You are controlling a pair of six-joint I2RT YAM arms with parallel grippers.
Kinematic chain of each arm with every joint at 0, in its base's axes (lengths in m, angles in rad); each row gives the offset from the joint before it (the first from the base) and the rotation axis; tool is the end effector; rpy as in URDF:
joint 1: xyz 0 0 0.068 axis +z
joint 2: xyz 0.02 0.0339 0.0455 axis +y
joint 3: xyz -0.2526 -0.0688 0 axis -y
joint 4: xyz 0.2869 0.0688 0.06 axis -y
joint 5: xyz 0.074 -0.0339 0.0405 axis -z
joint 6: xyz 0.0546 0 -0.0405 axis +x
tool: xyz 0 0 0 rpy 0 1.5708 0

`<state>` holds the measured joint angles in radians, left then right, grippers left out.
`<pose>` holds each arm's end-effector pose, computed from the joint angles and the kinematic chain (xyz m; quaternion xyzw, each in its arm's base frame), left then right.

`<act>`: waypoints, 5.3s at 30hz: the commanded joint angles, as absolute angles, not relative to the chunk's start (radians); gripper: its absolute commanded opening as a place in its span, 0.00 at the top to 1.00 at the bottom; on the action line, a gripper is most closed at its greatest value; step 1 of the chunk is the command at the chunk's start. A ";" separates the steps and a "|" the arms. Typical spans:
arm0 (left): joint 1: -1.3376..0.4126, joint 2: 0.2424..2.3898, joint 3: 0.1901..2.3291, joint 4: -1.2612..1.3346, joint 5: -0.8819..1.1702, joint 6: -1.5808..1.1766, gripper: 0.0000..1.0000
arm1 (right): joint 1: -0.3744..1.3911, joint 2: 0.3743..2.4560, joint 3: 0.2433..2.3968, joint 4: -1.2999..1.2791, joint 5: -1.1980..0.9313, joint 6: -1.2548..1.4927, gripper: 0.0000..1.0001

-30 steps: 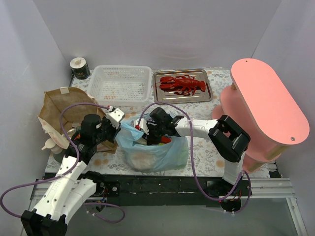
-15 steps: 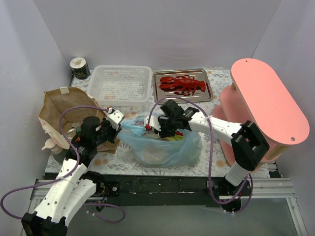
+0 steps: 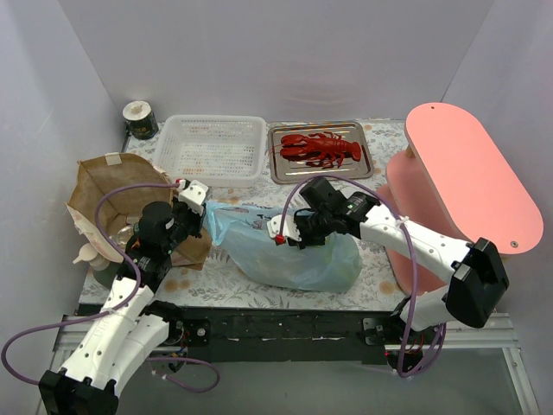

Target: Untie the knot of the grocery bags and take out the mixed food

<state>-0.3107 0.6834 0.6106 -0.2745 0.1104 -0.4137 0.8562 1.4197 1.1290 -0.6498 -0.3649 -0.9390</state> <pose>0.2221 -0.0776 0.2683 -0.0104 0.8179 -0.2454 0.5202 0.2131 0.2754 0.2375 -0.7661 0.5390 0.1597 0.3117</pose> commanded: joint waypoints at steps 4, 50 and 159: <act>-0.304 0.699 0.658 -0.239 0.179 -0.442 0.91 | 0.857 1.299 1.152 -0.710 -0.512 -0.999 0.99; -0.302 0.626 0.698 -0.549 0.456 -0.325 0.97 | 0.692 1.742 2.198 0.146 -0.311 -0.486 0.99; -0.184 0.847 0.909 -0.373 0.527 -0.549 0.25 | 0.722 1.467 1.688 -0.417 -0.429 -0.558 0.06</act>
